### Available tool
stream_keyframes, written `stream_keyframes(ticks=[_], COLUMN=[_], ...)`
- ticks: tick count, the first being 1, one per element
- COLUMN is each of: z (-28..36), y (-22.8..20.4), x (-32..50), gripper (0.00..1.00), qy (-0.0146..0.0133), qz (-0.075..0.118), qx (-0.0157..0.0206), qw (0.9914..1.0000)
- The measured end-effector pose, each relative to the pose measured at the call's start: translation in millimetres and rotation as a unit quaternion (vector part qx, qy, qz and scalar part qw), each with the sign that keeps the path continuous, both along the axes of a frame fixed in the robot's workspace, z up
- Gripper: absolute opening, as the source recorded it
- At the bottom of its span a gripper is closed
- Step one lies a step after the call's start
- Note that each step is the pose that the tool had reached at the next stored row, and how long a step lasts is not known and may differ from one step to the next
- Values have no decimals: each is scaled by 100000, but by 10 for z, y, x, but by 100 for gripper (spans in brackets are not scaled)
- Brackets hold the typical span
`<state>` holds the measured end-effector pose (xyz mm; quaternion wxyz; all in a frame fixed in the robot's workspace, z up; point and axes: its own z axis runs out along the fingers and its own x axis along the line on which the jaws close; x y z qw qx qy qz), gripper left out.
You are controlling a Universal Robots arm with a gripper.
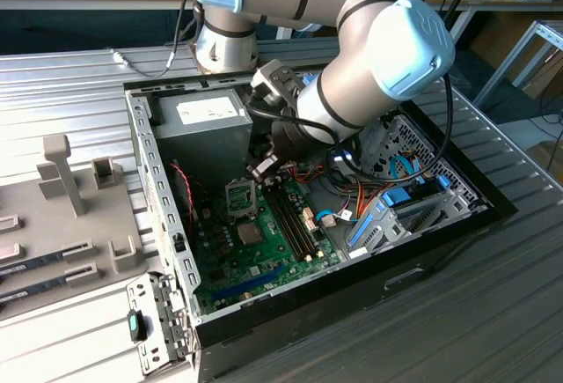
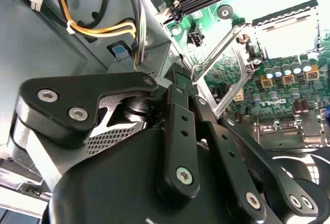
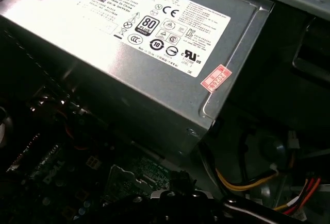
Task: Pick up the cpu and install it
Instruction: 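Close the cpu cover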
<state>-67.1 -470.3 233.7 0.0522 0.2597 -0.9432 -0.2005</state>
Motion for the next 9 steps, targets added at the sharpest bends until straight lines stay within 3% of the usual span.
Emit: stream_keyframes(ticks=[6, 9], z=[13, 14], y=[-1, -1], x=[0, 1], gripper=[11, 11], qy=[1, -2], qz=[330, 1539], qx=[6, 8], qw=[99999, 99988])
